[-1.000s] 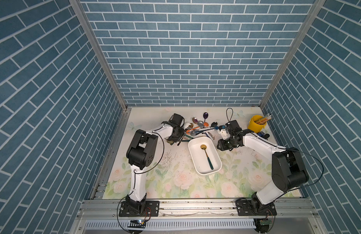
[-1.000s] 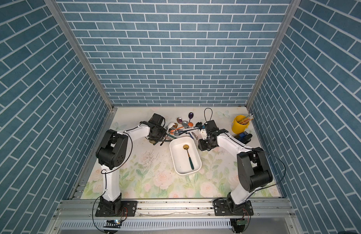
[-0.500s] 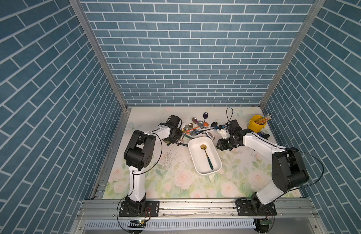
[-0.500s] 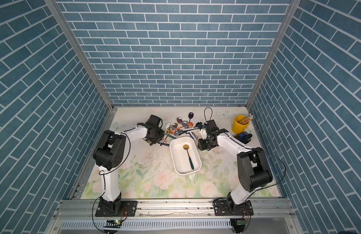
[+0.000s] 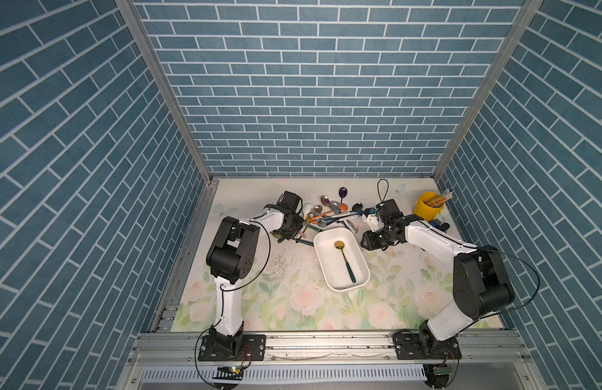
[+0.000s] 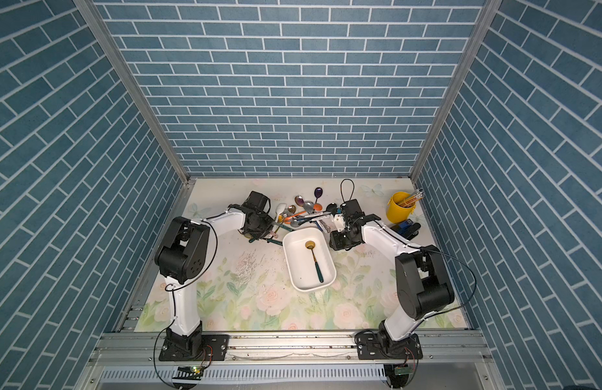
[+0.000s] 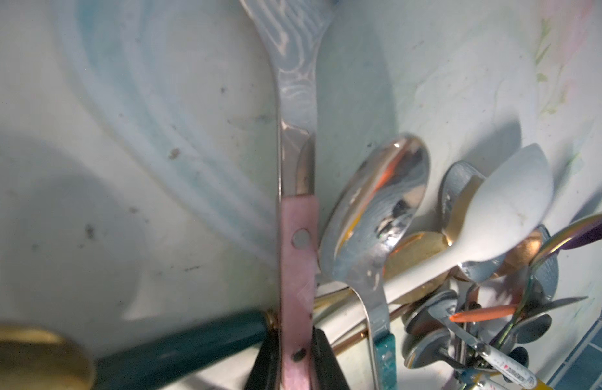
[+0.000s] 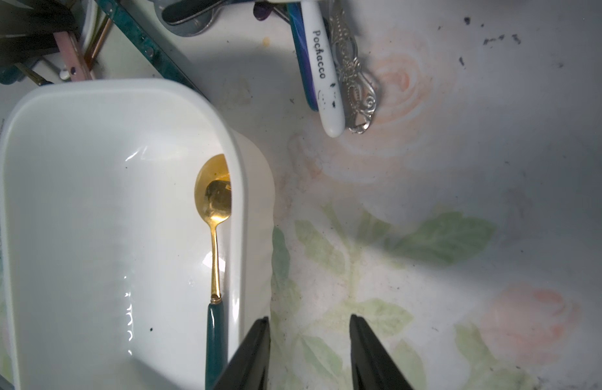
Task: Put the spoon into the storage box
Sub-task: Pick up the spoon from the center of the board.
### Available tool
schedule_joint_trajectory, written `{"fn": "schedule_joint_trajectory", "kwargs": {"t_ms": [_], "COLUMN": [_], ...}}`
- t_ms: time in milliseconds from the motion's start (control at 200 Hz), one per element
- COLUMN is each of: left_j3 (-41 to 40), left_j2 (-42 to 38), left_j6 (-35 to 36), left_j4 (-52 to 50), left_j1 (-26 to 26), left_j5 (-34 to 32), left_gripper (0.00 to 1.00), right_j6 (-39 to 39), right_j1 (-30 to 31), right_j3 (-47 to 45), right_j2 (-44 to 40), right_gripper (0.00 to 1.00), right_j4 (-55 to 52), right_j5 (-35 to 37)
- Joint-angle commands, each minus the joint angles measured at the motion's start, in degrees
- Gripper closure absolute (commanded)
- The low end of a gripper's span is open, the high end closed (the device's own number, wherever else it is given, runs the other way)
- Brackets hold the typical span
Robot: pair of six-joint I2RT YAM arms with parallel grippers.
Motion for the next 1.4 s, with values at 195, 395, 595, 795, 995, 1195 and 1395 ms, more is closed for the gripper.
{"fn": "schedule_joint_trajectory", "kwargs": {"t_ms": [195,395,595,795,995,1195,1395], "left_j3": [1.5,-0.2,-1.5,-2.8,-4.3,-4.5,-2.4], "left_j2": [-2.2,-6.0,-8.9,-12.4,-16.5,-18.5,-18.6], "left_j6": [9.4,12.9,17.1,21.1,25.1,27.9,30.3], "left_j4": [-6.7,-5.6,-5.1,-6.1,-6.7,-8.3,-10.5], "left_j1": [0.5,0.5,0.5,0.6,0.4,-1.5,-5.1], "left_j5": [-2.7,-2.8,-2.0,-1.7,4.2,10.1,13.8], "left_gripper": [0.94,0.94,0.94,0.94,0.94,0.94,0.94], "right_j6": [3.5,4.7,7.2,11.9,16.0,19.4,24.0], "right_j1": [0.5,4.0,6.6,8.6,9.2,10.6,11.8], "right_j3": [-0.5,1.0,2.6,6.2,7.8,12.0,16.1], "right_j2": [-2.7,-2.8,-0.2,5.0,7.3,12.1,15.4], "right_gripper": [0.56,0.53,0.51,0.52,0.53,0.59,0.66], "right_j4": [1.8,3.3,5.6,3.5,4.5,4.0,2.2], "right_j5": [-1.1,0.5,2.6,10.1,11.8,13.2,15.5]}}
